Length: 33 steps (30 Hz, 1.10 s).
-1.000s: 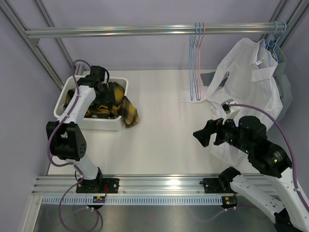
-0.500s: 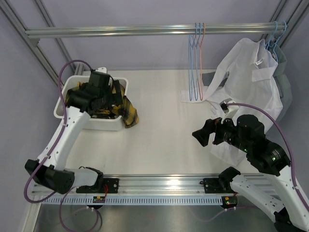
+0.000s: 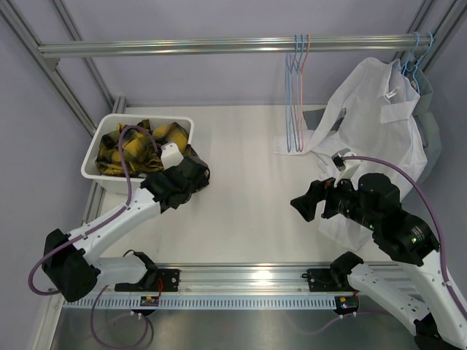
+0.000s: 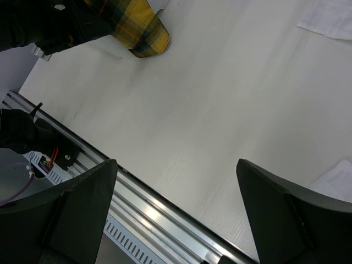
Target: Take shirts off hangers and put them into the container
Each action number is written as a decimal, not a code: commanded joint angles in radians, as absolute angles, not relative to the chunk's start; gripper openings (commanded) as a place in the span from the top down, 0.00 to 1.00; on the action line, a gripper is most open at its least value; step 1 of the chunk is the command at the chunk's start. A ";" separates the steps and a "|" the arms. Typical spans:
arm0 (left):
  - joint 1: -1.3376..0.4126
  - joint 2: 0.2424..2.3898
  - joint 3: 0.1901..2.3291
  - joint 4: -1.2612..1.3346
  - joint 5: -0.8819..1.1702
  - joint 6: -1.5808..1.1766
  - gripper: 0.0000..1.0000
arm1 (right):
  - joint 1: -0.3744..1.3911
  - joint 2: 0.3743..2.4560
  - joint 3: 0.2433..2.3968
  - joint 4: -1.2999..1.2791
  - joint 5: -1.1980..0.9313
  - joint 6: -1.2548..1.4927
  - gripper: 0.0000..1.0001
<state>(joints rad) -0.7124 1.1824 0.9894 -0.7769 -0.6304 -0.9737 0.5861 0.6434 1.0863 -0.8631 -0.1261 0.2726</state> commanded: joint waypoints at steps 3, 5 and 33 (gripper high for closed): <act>-0.742 1.299 0.966 -0.603 -0.816 -1.153 0.15 | 0.583 0.623 1.104 -0.851 -0.161 0.245 0.01; -0.750 1.325 0.971 -0.581 -0.847 -1.163 0.19 | 0.584 0.621 1.106 -0.856 -0.161 0.238 0.00; -0.765 1.516 1.055 -0.581 -1.008 -1.161 0.85 | 0.584 0.597 1.124 -0.894 -0.170 0.209 0.01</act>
<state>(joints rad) -0.7700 1.5135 1.0061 -0.6018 -0.9089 -1.1431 0.5861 0.6067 1.0863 -0.8883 -0.1448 0.2272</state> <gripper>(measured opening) 0.180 0.993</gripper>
